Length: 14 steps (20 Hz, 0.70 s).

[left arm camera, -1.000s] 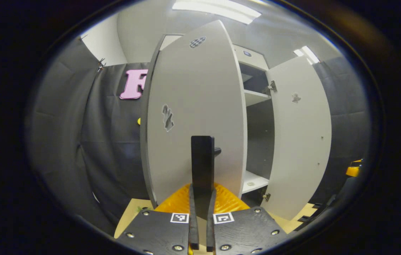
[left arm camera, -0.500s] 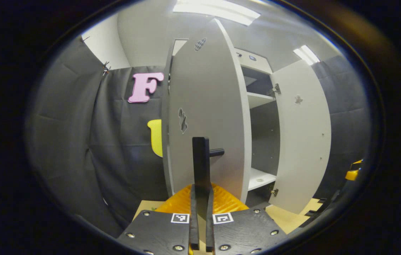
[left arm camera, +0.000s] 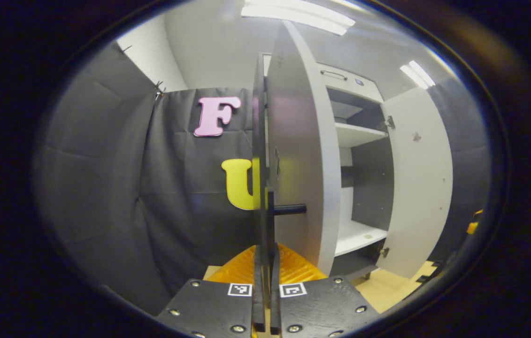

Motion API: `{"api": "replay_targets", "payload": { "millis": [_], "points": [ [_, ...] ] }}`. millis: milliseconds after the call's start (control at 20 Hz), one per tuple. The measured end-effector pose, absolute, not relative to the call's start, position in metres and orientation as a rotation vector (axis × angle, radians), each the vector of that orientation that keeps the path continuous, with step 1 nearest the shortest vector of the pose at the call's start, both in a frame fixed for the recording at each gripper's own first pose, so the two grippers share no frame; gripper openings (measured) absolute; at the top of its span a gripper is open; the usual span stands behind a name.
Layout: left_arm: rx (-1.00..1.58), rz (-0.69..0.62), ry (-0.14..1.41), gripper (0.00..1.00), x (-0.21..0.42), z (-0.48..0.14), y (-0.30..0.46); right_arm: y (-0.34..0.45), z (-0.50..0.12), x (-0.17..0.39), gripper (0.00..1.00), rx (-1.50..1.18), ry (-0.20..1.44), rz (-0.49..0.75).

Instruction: Open the right door of the double-door shoe cabinet with the right hand, and open the left door with the left hand.

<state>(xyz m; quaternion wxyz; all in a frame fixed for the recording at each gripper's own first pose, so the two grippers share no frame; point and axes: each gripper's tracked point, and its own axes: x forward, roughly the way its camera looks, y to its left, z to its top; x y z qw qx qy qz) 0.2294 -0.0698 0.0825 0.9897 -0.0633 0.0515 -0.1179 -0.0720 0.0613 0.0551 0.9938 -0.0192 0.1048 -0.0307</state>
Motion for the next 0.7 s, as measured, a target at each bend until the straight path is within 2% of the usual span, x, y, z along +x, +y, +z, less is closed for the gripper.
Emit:
{"api": "replay_targets", "payload": {
  "millis": [100,150,200,300,350,450,550,600,700],
  "points": [
    [-0.123,-0.225,0.097,0.06,0.221,0.079,-0.068,0.066,0.066,-0.068,0.98,-0.037,0.189,-0.056],
    [-0.115,-0.223,0.099,0.06,0.217,0.077,-0.068,0.069,0.070,-0.065,0.94,-0.036,0.173,-0.051],
    [-0.107,-0.215,0.101,0.06,0.214,0.078,-0.069,0.071,0.075,-0.062,0.98,-0.033,0.156,-0.045],
    [-0.080,-0.174,0.102,0.06,0.197,0.077,-0.069,0.071,0.075,-0.054,0.94,-0.023,0.130,-0.025],
    [-0.078,-0.176,0.103,0.06,0.185,0.076,-0.074,0.071,0.077,-0.050,0.97,-0.017,0.124,-0.014],
    [-0.078,-0.166,0.104,0.06,0.164,0.079,-0.080,0.070,0.076,-0.042,0.94,-0.004,0.118,0.009],
    [-0.082,-0.136,0.100,0.06,0.146,0.085,-0.087,0.065,0.074,-0.035,0.98,0.013,0.126,0.033],
    [-0.087,-0.126,0.096,0.07,0.138,0.090,-0.092,0.063,0.074,-0.032,0.94,0.021,0.127,0.046],
    [-0.094,-0.111,0.086,0.06,0.120,0.095,-0.106,0.055,0.072,-0.027,0.98,0.033,0.126,0.063]
  ]
}}
